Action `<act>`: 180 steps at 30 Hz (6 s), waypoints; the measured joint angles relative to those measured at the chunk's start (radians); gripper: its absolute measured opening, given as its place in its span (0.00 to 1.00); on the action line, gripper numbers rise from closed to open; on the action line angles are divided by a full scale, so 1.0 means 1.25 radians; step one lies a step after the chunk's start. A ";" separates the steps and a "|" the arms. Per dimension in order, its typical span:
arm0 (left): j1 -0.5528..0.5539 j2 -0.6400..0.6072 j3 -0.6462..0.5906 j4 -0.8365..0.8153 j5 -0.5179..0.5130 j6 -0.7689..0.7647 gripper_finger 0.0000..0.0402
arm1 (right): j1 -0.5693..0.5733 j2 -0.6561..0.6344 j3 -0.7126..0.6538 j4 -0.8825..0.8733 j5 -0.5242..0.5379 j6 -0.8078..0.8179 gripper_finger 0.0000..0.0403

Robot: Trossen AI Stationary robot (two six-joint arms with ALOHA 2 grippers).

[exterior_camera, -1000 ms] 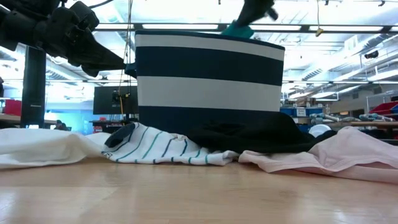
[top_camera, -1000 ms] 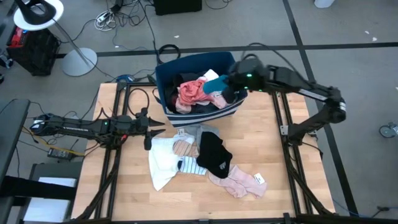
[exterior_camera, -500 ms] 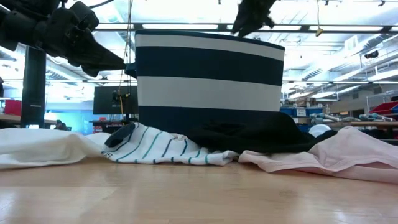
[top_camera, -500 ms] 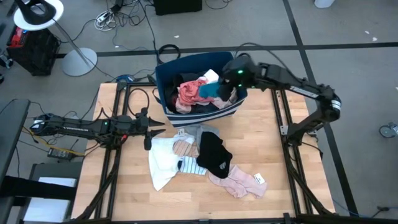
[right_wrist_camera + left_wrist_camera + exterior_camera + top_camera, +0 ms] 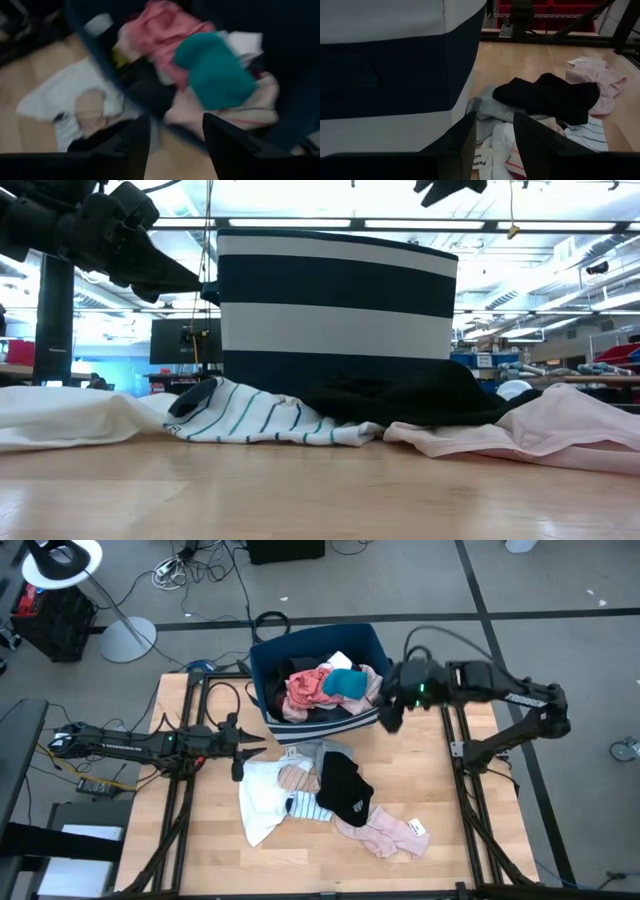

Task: Sort clothes
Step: Put the white short into the blue laundry bin, then put the black underwear into the blue laundry bin

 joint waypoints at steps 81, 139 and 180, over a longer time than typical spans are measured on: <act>-0.306 0.498 0.778 -0.756 -0.257 -0.492 0.00 | 0.282 -0.007 -0.662 0.636 0.149 0.154 0.38; 0.384 0.772 0.909 -0.660 0.074 -0.022 0.34 | 0.144 -0.007 -0.826 0.969 -0.045 0.080 0.34; -0.235 0.306 0.379 -0.129 -0.202 -0.157 0.34 | 0.181 0.178 -0.824 1.135 -0.059 -0.080 0.35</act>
